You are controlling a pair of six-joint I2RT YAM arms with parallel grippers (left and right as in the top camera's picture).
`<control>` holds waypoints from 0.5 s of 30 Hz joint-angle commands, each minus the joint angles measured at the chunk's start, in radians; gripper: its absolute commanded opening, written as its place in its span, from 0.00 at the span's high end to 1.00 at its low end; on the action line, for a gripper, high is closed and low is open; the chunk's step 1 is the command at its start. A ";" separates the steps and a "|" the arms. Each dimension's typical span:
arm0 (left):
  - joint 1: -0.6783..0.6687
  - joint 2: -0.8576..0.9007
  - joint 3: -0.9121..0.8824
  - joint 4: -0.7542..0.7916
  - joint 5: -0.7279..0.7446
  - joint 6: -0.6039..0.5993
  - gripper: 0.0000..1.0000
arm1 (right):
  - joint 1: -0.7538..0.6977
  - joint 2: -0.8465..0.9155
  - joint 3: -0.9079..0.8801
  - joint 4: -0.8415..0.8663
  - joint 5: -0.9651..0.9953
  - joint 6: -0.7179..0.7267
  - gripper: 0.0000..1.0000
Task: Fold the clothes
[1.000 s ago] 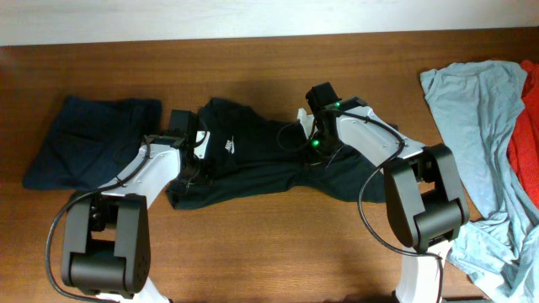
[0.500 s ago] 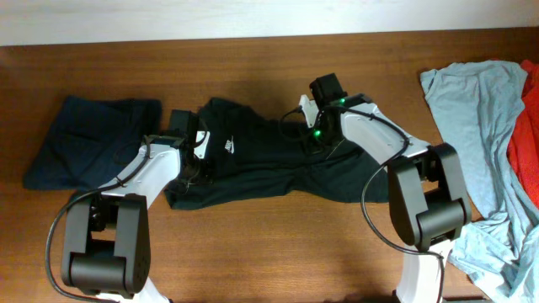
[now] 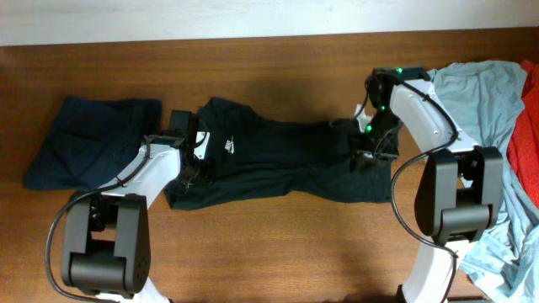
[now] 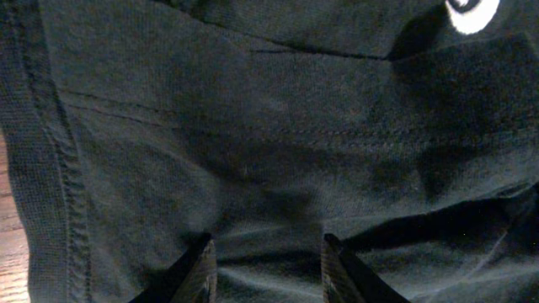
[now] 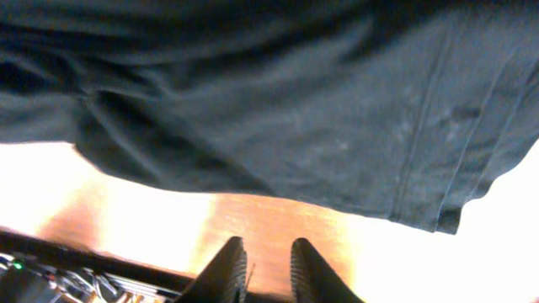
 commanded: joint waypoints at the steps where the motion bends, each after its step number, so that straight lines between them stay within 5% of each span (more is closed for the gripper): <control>1: 0.007 -0.002 -0.008 -0.007 -0.018 0.016 0.52 | -0.013 -0.021 -0.105 0.018 -0.002 0.039 0.70; 8: 0.007 -0.002 -0.008 -0.005 -0.018 0.016 0.49 | -0.106 -0.021 -0.304 0.162 0.064 0.154 0.56; 15: 0.007 -0.002 -0.008 0.000 -0.018 0.016 0.46 | -0.258 -0.021 -0.315 0.191 0.060 0.135 0.43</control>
